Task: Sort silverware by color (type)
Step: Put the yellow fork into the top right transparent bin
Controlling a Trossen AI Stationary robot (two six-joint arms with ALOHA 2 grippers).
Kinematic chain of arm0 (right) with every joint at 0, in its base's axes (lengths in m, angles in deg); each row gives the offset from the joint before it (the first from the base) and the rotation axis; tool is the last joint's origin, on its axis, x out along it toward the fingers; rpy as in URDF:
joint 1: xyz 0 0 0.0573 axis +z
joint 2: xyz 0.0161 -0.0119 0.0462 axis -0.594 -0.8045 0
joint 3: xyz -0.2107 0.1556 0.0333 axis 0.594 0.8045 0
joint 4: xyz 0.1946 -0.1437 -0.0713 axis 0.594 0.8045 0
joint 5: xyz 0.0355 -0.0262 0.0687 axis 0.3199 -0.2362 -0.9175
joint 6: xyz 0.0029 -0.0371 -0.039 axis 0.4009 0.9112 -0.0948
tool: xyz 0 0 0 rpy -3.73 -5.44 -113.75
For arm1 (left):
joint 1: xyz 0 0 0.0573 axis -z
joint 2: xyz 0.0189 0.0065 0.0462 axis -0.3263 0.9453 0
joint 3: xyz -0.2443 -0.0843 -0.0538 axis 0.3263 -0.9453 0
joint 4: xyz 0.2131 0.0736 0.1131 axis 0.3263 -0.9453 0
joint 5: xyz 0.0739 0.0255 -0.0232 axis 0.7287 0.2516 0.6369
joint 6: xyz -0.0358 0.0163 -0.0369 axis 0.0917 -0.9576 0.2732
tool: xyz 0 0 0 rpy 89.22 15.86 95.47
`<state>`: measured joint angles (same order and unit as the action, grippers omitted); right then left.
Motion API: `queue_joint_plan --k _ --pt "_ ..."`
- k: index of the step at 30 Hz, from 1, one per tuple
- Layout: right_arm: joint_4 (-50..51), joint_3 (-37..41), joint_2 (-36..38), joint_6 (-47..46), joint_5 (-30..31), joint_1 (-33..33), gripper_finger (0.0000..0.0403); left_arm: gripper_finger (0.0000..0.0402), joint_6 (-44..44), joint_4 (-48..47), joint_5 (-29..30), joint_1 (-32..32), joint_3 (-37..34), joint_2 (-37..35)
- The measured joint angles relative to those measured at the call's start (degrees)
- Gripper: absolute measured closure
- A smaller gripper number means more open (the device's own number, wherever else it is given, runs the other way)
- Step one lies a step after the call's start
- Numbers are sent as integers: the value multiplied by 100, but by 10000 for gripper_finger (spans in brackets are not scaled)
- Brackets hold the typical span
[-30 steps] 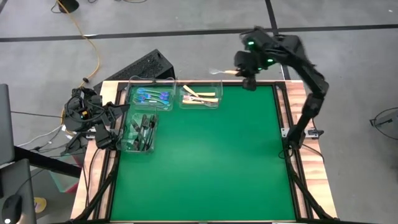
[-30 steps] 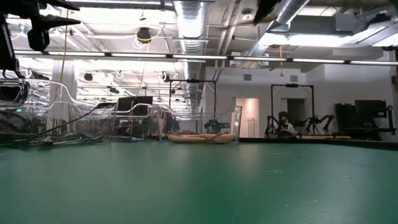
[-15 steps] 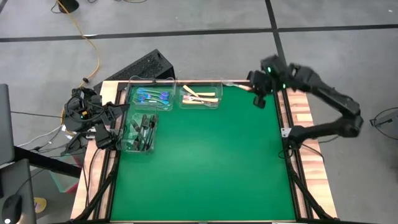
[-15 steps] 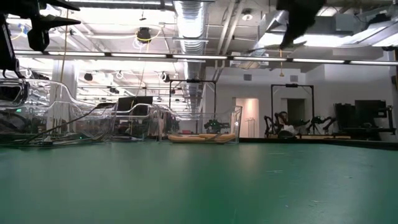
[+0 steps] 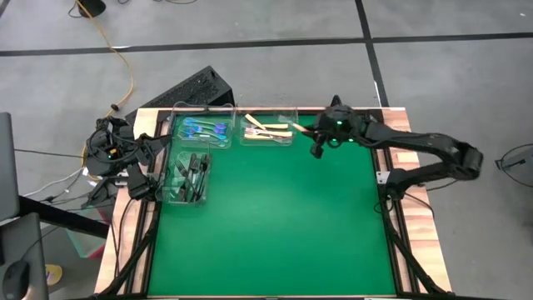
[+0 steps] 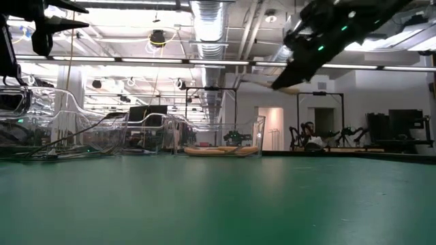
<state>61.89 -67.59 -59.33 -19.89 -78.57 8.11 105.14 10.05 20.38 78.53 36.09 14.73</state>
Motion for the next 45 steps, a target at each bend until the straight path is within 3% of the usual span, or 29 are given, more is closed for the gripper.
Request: queue_joint_plan --k 4,7,18,34,45 --pt "-798 -337 -963 468 -144 -31 339 289 -82 0 45 -1 0 0" --pt "-854 -959 -1647 762 -513 -72 339 289 -175 0 44 0 0 0" --pt "368 -3250 -3309 1907 -1650 -529 339 289 -270 0 42 0 0 0" --pt "455 -3303 -4397 1952 -1897 -1008 339 289 -252 0 42 -1 -2 -2" --pt "305 -3303 -4629 1930 -1892 -960 339 289 -253 0 40 0 -2 -2"
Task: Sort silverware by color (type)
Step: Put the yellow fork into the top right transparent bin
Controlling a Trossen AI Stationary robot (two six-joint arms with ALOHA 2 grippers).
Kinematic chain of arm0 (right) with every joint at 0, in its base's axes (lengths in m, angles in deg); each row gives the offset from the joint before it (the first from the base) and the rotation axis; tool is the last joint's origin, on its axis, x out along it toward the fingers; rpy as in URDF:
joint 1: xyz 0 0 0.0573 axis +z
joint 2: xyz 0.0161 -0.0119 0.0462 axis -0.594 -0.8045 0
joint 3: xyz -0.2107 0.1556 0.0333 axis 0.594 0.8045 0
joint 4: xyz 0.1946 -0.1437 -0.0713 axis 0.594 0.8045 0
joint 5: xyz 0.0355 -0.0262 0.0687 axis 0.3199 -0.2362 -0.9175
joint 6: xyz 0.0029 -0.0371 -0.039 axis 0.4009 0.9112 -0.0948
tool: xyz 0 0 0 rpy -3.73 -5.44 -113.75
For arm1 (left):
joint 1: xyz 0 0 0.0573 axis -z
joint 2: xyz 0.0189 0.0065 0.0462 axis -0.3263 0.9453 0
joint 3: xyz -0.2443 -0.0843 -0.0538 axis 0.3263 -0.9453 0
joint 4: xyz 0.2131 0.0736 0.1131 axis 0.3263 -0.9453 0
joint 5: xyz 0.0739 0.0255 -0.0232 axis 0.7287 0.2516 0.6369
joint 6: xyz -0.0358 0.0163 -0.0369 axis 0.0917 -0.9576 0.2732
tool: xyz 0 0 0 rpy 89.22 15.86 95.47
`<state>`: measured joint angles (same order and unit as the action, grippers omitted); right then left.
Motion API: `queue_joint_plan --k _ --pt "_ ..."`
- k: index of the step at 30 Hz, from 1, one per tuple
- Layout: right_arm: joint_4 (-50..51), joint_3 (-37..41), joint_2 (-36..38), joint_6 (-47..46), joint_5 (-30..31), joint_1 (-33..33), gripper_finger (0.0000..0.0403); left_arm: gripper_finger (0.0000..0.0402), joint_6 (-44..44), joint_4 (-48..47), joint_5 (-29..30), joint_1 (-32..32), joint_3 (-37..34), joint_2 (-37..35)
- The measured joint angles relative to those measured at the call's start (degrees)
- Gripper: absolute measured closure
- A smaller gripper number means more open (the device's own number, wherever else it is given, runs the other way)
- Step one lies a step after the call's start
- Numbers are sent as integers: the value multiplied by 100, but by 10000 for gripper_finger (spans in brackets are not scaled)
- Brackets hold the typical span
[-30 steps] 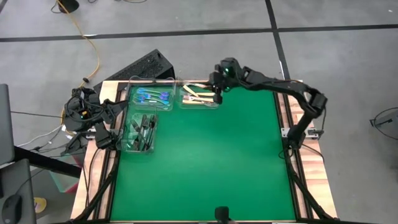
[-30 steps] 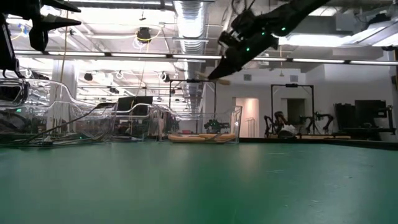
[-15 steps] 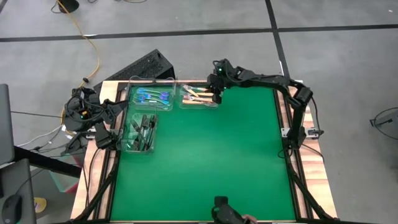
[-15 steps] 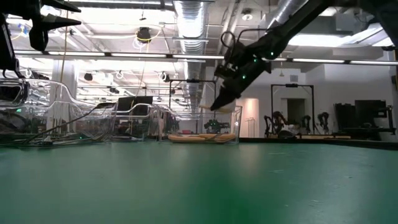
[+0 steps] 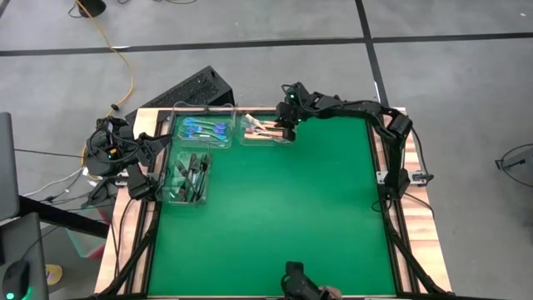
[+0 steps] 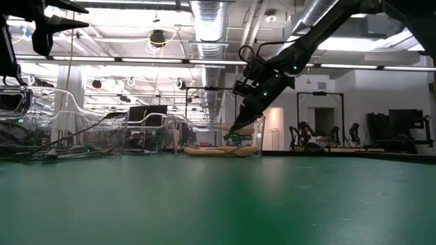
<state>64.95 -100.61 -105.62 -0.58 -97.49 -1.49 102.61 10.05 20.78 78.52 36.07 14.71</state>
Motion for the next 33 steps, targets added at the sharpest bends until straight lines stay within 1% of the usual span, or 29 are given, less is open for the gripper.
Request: queue_joint_plan --k 2,6,11,14,18,21,26,28,30,33 --pt "40 0 -1 64 12 -4 339 289 0 0 0 0 0 0" --pt "59 0 9 135 332 45 339 289 0 0 0 -2 0 0" --pt "106 0 2 137 350 44 338 289 0 0 0 -1 0 0" --pt "347 -21 2 66 435 39 332 289 7 0 0 0 0 0" --pt "948 -267 2 298 539 7 335 289 9 0 0 0 0 0" --pt "1034 -385 2 431 649 14 334 289 11 0 -1 0 0 0" --pt "1051 -594 -44 273 648 28 330 289 16 -2 0 -2 0 0" --pt "1317 -802 -219 251 718 72 331 289 20 -2 -2 0 0 0" --pt "1906 -1110 -466 295 853 78 331 289 24 0 2 -1 0 0" --pt "2576 -1872 -938 390 931 158 330 289 37 0 0 -1 0 0"
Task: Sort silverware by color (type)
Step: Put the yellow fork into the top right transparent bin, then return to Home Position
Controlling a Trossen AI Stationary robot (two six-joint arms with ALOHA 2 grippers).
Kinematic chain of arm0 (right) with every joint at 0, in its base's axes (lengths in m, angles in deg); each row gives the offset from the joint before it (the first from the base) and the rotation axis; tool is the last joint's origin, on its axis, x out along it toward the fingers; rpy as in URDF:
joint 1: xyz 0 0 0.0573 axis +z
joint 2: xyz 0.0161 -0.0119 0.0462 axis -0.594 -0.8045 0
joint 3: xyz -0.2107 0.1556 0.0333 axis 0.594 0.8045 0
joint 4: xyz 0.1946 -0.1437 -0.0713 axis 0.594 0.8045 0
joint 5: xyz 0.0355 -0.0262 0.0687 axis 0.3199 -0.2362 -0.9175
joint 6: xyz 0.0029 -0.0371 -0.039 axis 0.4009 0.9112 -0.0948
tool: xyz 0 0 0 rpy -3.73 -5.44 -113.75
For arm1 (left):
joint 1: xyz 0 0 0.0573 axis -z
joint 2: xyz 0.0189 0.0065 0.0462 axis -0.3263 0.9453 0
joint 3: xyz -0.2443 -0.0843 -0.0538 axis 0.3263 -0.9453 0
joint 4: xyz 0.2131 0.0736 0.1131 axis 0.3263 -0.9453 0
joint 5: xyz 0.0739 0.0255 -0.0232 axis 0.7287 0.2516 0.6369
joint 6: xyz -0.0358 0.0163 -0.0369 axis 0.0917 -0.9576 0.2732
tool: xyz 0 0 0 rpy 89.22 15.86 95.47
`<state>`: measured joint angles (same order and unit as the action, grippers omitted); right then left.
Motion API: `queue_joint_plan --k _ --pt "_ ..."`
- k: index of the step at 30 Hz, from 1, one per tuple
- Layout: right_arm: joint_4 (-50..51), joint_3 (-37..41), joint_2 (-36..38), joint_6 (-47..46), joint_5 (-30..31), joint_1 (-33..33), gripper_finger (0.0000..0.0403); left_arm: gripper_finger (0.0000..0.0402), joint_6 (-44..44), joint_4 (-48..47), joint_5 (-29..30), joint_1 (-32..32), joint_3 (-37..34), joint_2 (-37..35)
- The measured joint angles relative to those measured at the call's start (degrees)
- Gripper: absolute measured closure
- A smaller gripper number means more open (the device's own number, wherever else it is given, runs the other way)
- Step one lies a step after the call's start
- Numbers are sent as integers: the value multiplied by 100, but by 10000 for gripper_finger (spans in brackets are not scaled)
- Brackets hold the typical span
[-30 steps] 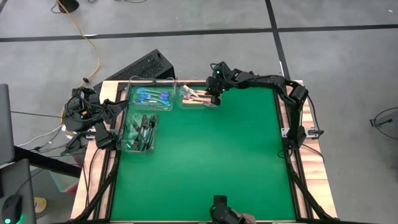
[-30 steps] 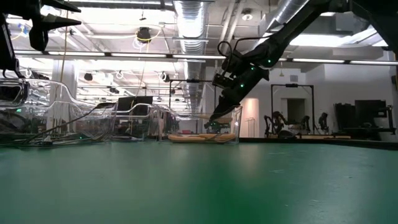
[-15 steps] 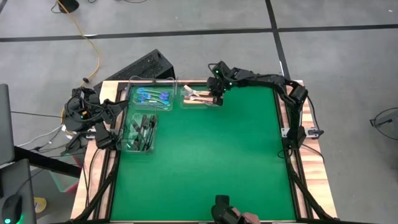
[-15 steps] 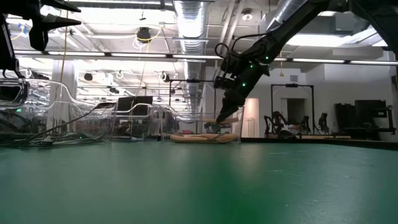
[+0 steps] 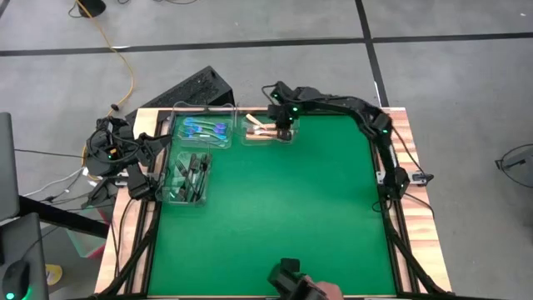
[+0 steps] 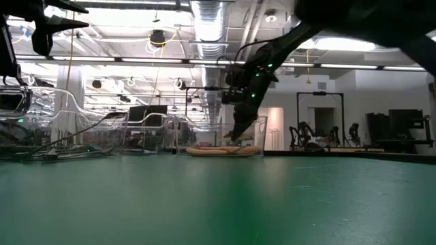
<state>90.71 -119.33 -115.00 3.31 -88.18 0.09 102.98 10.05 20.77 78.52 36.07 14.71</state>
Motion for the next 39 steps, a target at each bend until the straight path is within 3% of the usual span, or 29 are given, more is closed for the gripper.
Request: queue_joint_plan --k 6,10,27,39 --pt "1252 -1429 -857 64 202 49 329 289 114 2 -6 -1 0 0" --pt "1625 -1944 -1133 107 484 27 328 289 129 2 -4 1 0 0" --pt "1660 -2014 -1215 236 607 93 320 289 94 0 -2 -1 0 0" --pt "1663 -2014 -1215 316 596 97 221 289 94 0 -2 -1 1 0"
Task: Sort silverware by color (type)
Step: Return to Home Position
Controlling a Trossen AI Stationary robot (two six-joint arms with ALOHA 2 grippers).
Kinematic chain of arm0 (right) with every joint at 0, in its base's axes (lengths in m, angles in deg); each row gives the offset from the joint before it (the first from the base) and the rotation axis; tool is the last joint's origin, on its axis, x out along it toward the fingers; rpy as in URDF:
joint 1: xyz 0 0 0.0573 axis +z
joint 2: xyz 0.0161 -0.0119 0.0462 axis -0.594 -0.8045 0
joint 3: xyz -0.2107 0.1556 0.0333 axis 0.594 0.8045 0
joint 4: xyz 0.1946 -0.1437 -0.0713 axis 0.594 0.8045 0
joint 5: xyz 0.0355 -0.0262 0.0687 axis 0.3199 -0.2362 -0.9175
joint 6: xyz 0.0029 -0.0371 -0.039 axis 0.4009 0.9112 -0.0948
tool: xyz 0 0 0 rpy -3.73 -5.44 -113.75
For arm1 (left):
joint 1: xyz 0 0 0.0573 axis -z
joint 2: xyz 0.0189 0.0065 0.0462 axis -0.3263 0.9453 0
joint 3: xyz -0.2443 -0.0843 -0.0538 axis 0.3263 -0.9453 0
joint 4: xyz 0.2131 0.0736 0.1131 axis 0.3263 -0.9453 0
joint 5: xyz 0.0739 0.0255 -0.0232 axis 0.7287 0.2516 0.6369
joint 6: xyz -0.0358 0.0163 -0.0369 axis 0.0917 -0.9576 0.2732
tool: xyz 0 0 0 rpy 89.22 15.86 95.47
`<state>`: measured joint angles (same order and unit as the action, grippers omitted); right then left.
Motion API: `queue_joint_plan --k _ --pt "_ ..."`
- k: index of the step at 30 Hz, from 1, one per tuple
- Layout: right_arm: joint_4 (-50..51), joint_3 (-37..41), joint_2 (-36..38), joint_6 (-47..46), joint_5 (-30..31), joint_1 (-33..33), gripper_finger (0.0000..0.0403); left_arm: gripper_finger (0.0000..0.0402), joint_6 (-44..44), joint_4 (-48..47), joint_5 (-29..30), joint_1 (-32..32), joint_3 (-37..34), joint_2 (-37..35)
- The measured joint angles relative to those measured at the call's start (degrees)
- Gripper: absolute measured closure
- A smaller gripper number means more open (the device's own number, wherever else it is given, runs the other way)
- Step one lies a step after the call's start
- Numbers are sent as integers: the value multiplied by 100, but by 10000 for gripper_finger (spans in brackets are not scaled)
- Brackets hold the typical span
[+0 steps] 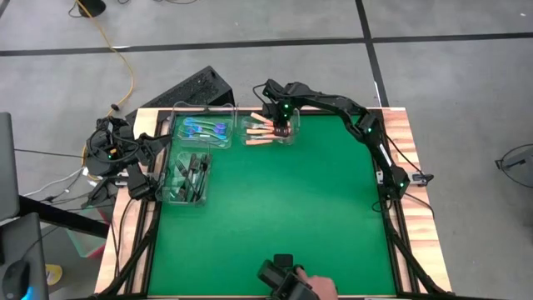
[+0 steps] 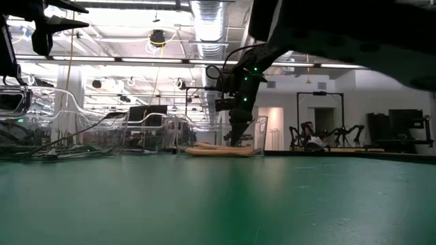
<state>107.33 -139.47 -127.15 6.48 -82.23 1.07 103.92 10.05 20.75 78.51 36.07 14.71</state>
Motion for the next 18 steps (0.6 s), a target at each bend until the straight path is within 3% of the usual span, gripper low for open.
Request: queue_joint_plan --k 14,18 --pt "226 -431 505 4 -185 15 211 289 24 0 2 2 0 0" --pt "363 -694 836 -76 -552 20 211 289 24 1 2 1 2 0"
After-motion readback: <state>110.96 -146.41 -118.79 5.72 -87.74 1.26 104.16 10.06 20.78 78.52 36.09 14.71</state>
